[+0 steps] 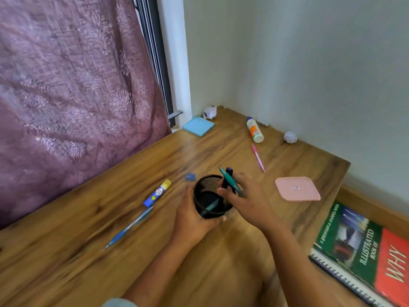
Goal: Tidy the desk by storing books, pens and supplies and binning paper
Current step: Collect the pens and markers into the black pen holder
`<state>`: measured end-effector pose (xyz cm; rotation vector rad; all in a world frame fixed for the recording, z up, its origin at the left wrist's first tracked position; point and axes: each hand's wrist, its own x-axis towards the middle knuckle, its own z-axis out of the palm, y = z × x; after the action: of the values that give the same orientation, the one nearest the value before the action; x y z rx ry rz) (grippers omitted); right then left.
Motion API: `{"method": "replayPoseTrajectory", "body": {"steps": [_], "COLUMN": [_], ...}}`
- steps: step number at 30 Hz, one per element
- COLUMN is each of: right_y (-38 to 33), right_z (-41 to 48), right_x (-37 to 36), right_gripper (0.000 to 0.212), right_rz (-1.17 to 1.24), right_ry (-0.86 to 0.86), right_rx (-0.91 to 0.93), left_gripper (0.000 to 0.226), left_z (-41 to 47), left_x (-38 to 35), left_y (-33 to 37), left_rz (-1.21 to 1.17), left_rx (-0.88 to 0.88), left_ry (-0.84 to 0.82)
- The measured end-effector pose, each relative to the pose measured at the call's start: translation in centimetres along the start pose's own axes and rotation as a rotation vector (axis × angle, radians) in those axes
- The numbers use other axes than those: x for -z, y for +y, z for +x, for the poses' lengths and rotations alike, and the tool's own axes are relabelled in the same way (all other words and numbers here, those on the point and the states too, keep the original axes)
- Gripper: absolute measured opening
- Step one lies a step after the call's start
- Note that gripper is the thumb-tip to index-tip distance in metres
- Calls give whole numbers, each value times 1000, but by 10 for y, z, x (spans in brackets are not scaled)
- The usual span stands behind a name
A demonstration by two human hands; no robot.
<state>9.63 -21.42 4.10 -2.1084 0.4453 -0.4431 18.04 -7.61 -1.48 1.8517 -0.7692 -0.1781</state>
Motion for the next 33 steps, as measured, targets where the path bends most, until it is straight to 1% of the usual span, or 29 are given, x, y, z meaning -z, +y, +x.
{"method": "replayPoseTrajectory", "body": {"steps": [2, 6, 8, 12, 14, 15, 16, 19, 20, 22, 24, 27, 30, 31, 33], "right_y": [1, -1, -1, -3, -9, -12, -15, -24, -28, -35, -42, -53, -50, -42, -24], "right_z": [-13, -31, -38, -41, -41, -40, -38, -32, -29, -20, -10, 0, 1, 1, -3], "right_x": [-5, -6, -4, 6, 14, 18, 21, 27, 26, 24, 22, 17, 9, 4, -5], "right_gripper": [15, 25, 32, 56, 63, 64, 60, 26, 23, 32, 40, 40, 33, 33, 42], "right_rz": [5, 15, -21, -198, -212, -195, -158, 40, 126, 307, 397, 290, 114, 42, -93], "right_ry": [-26, 3, -7, -115, -160, -151, -130, -37, 7, 96, 163, 203, 117, 74, 13], "right_rx": [-9, 25, 18, 18, 27, 41, 56, 71, 62, 25, 22, 77, 101, 89, 61], "left_gripper": [85, 86, 86, 86, 85, 85, 87, 87, 85, 85, 87, 88, 90, 89, 89], "left_z": [-8, -18, -22, -26, -26, -26, -26, -25, -25, -26, -26, -26, -25, -26, -26], "left_x": [0, -5, -7, -10, -10, -11, -11, -11, -11, -10, -10, -10, -10, -10, -9], "left_y": [1, 0, -2, -9, -13, -14, -16, -17, -17, -16, -17, -18, -17, -16, -15], "left_rz": [-12, -58, -76, -91, -78, -70, -61, -38, -37, -34, -36, -36, -36, -41, -48], "left_rx": [4, 27, 54, 75, 83, 86, 91, 101, 104, 109, 110, 105, 93, 90, 87], "left_ry": [6, 43, 58, 58, 51, 49, 49, 42, 37, 32, 29, 26, 19, 16, 12]}}
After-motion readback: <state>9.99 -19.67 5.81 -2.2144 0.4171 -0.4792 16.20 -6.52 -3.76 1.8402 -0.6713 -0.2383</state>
